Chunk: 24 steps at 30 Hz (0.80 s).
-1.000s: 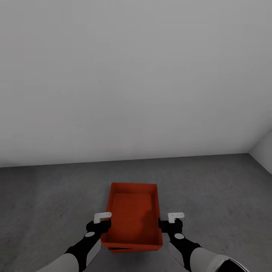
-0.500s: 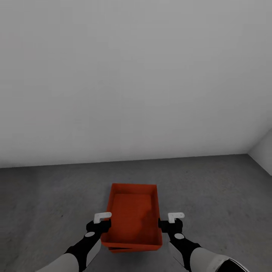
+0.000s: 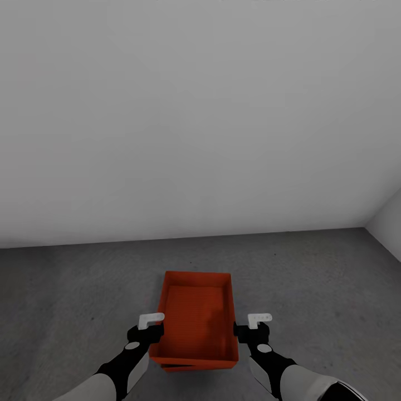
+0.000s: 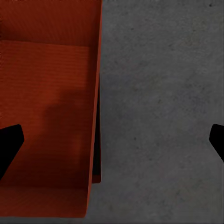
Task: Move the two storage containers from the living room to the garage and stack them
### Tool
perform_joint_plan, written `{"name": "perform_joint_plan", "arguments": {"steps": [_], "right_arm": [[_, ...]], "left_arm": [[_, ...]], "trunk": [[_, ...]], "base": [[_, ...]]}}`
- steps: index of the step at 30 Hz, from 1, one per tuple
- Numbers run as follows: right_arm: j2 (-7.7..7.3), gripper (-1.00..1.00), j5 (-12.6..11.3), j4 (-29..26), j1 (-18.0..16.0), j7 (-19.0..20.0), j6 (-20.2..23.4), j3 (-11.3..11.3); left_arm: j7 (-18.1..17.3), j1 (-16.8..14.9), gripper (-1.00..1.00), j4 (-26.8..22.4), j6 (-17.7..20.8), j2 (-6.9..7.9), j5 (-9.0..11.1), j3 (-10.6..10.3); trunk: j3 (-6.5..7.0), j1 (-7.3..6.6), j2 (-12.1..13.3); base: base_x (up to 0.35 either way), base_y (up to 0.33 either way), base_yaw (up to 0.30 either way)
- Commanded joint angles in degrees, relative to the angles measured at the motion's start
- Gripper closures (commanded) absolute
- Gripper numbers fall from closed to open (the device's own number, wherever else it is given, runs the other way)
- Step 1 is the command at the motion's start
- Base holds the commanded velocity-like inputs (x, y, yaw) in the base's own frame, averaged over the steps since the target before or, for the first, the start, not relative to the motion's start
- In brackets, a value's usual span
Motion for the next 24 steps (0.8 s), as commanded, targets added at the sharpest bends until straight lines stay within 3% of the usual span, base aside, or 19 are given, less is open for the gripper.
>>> {"name": "perform_joint_plan", "arguments": {"steps": [1, 21, 24], "right_arm": [[0.02, -1.0, -0.5, 0.0, 0.0, -0.2, -0.1, 0.5], [0.02, -1.0, -0.5, 0.0, 0.0, -0.2, -0.1, 0.5], [0.02, -1.0, -0.5, 0.0, 0.0, -0.2, -0.1, 0.5]], "left_arm": [[0.3, 0.0, -1.0, 0.1, -0.2, 0.02, 0.6, -0.5], [0.3, -0.1, -1.0, -0.1, -0.3, 0.02, 0.6, -0.5], [0.3, -0.1, -1.0, -0.3, -0.4, 0.05, 0.5, -0.5]], "trunk": [[0.13, -0.22, 0.4], [3.72, -4.61, 8.4], [3.72, -4.61, 8.4]], "base": [[0.0, 0.0, 0.0], [0.0, 0.0, 0.0], [0.0, 0.0, 0.0]]}}
